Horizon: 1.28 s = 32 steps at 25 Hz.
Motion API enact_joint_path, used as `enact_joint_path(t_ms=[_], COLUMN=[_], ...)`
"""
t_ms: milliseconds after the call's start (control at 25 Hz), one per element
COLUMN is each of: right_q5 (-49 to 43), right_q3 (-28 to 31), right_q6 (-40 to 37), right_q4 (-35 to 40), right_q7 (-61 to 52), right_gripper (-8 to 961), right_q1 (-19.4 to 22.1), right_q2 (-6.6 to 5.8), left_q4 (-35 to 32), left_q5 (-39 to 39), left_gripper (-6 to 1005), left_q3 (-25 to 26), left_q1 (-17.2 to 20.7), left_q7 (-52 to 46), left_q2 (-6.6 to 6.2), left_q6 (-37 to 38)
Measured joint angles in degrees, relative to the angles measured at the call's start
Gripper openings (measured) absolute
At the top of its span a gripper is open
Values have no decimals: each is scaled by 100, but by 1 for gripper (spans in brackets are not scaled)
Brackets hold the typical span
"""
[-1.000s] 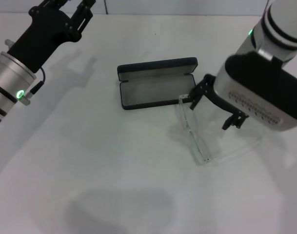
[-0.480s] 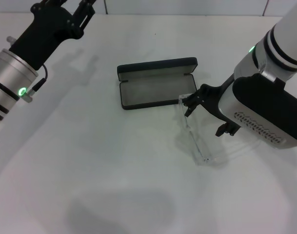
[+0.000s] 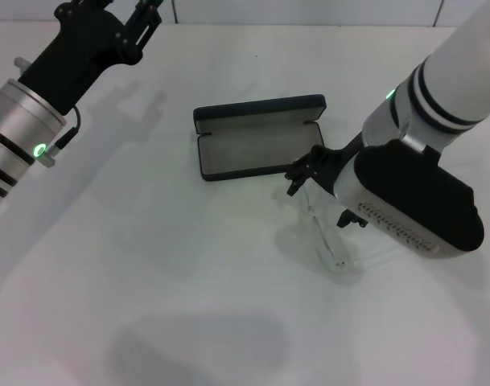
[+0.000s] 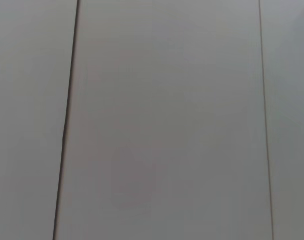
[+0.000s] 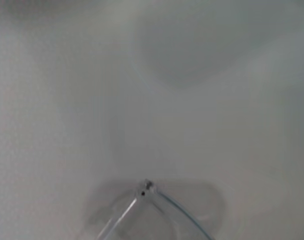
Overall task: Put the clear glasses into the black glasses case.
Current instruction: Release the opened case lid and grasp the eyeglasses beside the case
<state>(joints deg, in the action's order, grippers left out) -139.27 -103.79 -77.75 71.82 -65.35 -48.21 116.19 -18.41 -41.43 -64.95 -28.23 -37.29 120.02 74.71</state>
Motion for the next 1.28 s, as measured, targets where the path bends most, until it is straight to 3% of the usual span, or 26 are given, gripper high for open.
enact_joint_path(t_ms=[320,800,1000,1280], right_q5=[-40,-28,-87,-297], right_q3=[-380,-440,-441,-464], right_q6=[70,129,102,75], right_q4=[-191,-510,-438,-436], right_q7=[-184,-308,-419,-600], right_gripper=[717,695,506,440], right_q1=[-117,-320,-319,-280], right_q2=[0,0,0,0], left_q4=[6,13,13,13], left_q5=[-15,-9,-6,-18], left_gripper=[481,481,481,480], left_q3=[0,0,0,-5], left_q1=[6,9,35,40], left_q7=[12,12,56,81], left_q2=[-5,-6,-5,0], left_q6=[65,71,70,70])
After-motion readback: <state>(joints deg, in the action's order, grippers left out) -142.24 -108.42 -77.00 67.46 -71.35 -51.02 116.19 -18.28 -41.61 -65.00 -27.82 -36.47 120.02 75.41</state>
